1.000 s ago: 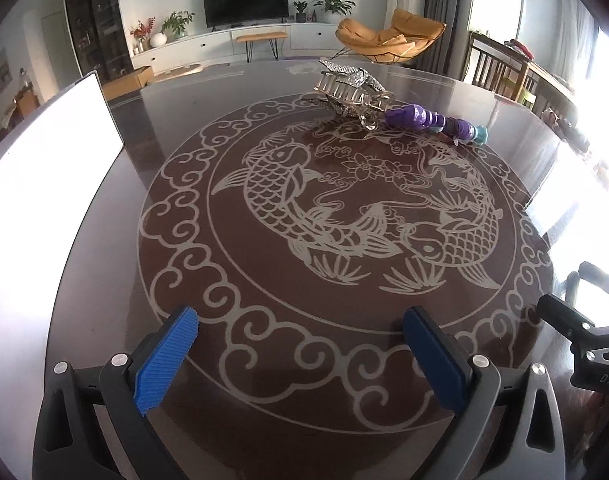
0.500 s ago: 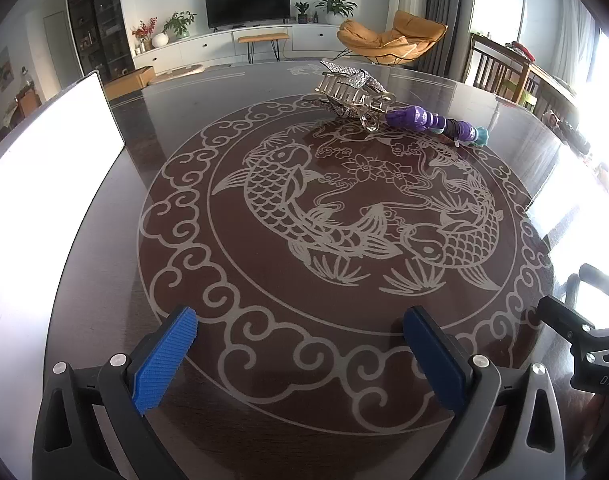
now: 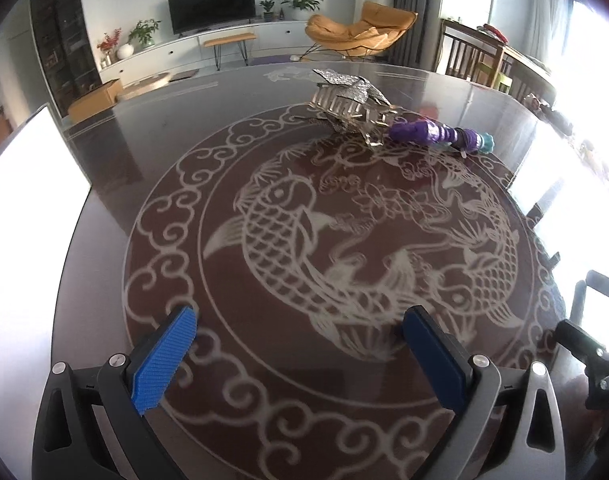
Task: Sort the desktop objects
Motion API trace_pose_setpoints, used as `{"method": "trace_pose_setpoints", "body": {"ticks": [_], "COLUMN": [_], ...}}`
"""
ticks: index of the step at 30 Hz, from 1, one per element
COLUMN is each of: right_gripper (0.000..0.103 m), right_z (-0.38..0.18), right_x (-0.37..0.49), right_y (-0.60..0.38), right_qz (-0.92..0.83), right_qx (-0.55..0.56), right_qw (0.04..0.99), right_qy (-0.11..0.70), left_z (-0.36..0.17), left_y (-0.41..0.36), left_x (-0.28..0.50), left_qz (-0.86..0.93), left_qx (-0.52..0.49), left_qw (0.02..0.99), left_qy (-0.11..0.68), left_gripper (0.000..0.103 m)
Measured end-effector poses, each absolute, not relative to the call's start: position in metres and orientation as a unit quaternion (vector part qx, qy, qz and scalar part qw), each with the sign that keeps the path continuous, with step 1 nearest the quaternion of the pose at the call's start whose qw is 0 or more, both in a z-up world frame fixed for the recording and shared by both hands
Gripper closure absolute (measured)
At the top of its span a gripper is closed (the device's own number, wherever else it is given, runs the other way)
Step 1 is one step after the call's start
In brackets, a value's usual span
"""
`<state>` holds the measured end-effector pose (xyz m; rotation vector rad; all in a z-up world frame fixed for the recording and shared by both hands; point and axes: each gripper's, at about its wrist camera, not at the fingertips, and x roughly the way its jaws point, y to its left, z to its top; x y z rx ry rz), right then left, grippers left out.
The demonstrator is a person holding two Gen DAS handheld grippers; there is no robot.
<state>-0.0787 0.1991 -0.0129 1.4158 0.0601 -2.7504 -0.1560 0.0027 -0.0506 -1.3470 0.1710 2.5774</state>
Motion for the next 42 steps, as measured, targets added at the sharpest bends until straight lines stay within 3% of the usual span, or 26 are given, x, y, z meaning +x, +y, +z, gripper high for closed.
{"method": "trace_pose_setpoints", "body": {"ticks": [10, 13, 19, 23, 29, 34, 37, 42], "right_gripper": [0.0, 0.0, 0.0, 0.0, 0.0, 0.001, 0.008, 0.016], "right_z": [-0.014, -0.014, 0.033, 0.035, -0.003, -0.016, -0.018, -0.019], "right_x": [-0.078, -0.097, -0.172, -0.224, -0.276, -0.259, -0.231, -0.183], "right_y": [0.191, 0.186, 0.192, 0.172, 0.131, 0.116, 0.106, 0.109], "right_qz": [-0.889, -0.884, -0.917, -0.915, -0.88, -0.867, -0.864, -0.861], "right_qx": [0.456, 0.461, 0.39, 0.391, 0.459, 0.462, 0.449, 0.436], "right_qw": [0.026, 0.067, 0.066, 0.08, 0.124, 0.179, 0.201, 0.232], "right_qy": [0.021, 0.039, -0.047, -0.062, 0.013, 0.059, 0.109, 0.119], "left_z": [-0.049, -0.049, -0.049, -0.049, -0.049, -0.049, -0.049, -0.049], "left_y": [0.002, 0.001, 0.001, 0.001, 0.001, 0.001, 0.0, 0.001], "left_x": [-0.157, -0.157, -0.157, -0.157, -0.158, -0.158, -0.158, -0.158], "left_qz": [0.881, 0.881, 0.881, 0.881, 0.881, 0.881, 0.881, 0.881], "left_qx": [-0.457, -0.457, -0.457, -0.457, -0.457, -0.457, -0.457, -0.457], "left_qw": [0.108, 0.108, 0.108, 0.108, 0.108, 0.108, 0.108, 0.108], "left_qy": [0.057, 0.057, 0.057, 0.057, 0.057, 0.057, 0.057, 0.057], "left_gripper": [0.0, 0.0, 0.0, 0.0, 0.0, 0.0, 0.0, 0.0]}}
